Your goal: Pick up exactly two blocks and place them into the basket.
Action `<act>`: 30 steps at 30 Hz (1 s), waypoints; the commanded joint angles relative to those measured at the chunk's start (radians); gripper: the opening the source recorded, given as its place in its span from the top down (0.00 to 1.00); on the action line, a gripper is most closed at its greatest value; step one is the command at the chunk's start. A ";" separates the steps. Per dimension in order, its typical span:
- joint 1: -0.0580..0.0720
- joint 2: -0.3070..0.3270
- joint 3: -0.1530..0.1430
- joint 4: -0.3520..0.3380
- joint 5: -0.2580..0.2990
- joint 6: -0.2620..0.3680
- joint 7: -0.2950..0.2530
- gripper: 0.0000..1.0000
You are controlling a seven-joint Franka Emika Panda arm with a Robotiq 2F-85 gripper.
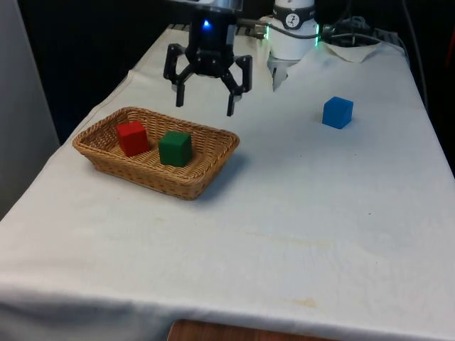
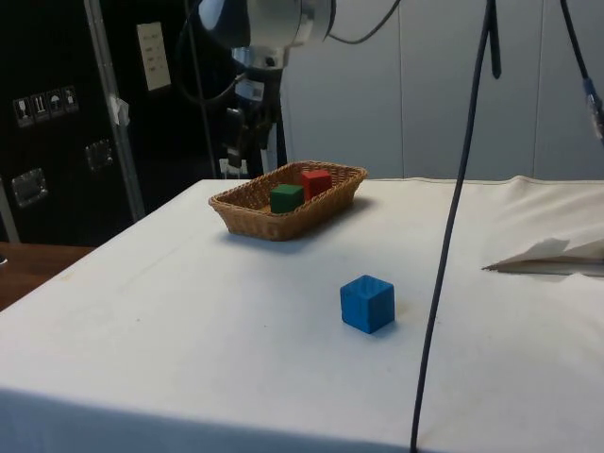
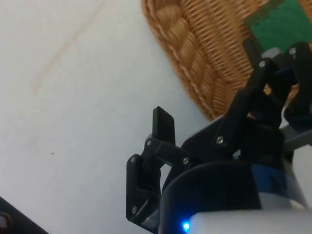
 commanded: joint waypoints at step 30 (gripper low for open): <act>0.095 0.003 0.033 -0.012 -0.247 0.162 0.234 0.00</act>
